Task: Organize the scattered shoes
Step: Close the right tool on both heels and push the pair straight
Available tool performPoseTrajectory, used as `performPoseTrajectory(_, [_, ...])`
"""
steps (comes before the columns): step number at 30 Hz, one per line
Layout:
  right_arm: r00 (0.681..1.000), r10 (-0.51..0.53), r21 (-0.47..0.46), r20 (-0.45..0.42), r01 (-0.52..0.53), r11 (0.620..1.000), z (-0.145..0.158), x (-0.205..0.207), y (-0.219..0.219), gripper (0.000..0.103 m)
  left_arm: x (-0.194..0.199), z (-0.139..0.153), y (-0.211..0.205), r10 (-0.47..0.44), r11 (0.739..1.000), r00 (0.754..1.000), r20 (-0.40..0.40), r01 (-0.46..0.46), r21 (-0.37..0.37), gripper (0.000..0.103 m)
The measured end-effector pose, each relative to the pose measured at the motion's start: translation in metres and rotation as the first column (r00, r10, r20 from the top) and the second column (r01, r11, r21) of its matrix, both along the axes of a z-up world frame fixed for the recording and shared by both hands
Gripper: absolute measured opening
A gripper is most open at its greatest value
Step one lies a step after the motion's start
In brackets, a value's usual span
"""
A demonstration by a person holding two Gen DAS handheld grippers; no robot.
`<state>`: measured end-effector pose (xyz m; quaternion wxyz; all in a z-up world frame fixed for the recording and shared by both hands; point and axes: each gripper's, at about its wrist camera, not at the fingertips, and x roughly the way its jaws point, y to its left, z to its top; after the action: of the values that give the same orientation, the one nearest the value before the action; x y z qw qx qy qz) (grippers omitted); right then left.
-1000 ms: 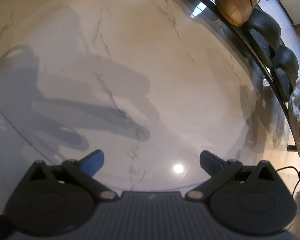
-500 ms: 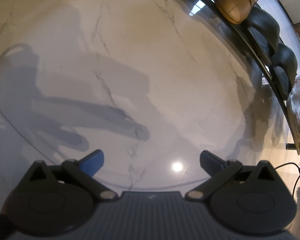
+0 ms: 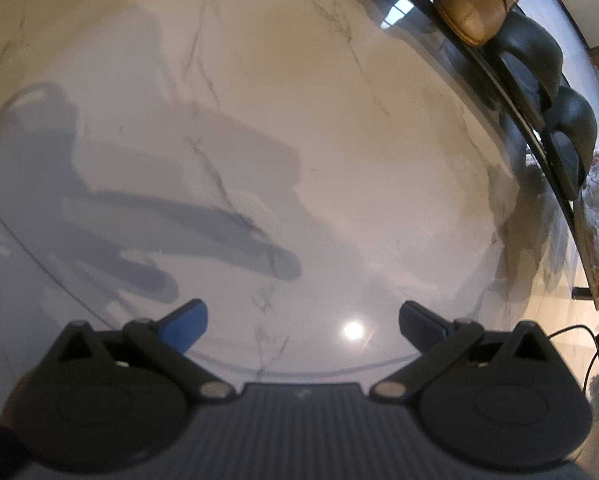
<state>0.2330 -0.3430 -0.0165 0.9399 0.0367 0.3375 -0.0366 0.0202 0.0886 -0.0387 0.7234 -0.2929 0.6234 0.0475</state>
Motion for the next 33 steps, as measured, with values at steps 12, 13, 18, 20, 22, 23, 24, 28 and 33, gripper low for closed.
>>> performPoseTrajectory(12, [0.992,0.011,-0.036,0.125,-0.006,0.999,0.017,-0.013,-0.004,0.037,0.002,-0.002,-0.001,0.001,1.0,1.0,-0.006,-0.001,-0.003,0.102])
performPoseTrajectory(13, [0.989,-0.004,-0.044,0.149,0.01,0.999,0.021,-0.017,-0.006,0.077,0.003,-0.002,-0.002,-0.001,1.0,1.0,-0.005,0.001,-0.003,0.102])
performPoseTrajectory(18, [0.992,-0.015,-0.057,0.123,0.022,0.998,0.016,-0.014,-0.01,0.084,0.002,-0.002,0.0,-0.003,1.0,1.0,-0.007,0.003,-0.003,0.102])
performPoseTrajectory(20, [0.997,-0.027,-0.034,0.07,0.03,0.999,0.006,-0.006,-0.013,0.072,0.001,-0.002,0.001,0.002,1.0,1.0,-0.01,-0.002,-0.004,0.102])
performPoseTrajectory(22, [0.999,-0.044,-0.001,0.009,0.044,0.999,-0.008,0.002,-0.017,0.051,0.001,-0.002,0.001,0.004,1.0,1.0,-0.012,-0.004,-0.003,0.102])
performPoseTrajectory(23, [0.999,-0.05,0.008,0.01,0.05,0.999,-0.011,0.001,-0.017,0.048,0.001,-0.002,0.001,0.003,1.0,1.0,-0.012,-0.003,-0.002,0.102])
performPoseTrajectory(24, [0.998,-0.05,0.011,0.033,0.05,0.999,-0.013,-0.001,-0.017,0.044,0.0,-0.002,0.0,0.001,1.0,1.0,-0.012,-0.001,-0.002,0.102])
performPoseTrajectory(28, [0.999,0.004,-0.023,0.051,-0.003,1.0,-0.012,-0.002,-0.01,0.014,0.001,-0.003,0.0,-0.002,1.0,1.0,-0.016,0.002,-0.001,0.102])
performPoseTrajectory(33, [0.995,0.008,-0.041,0.104,-0.004,0.999,-0.007,-0.008,-0.005,0.007,0.0,-0.005,0.001,0.005,1.0,1.0,-0.026,-0.005,0.0,0.102])
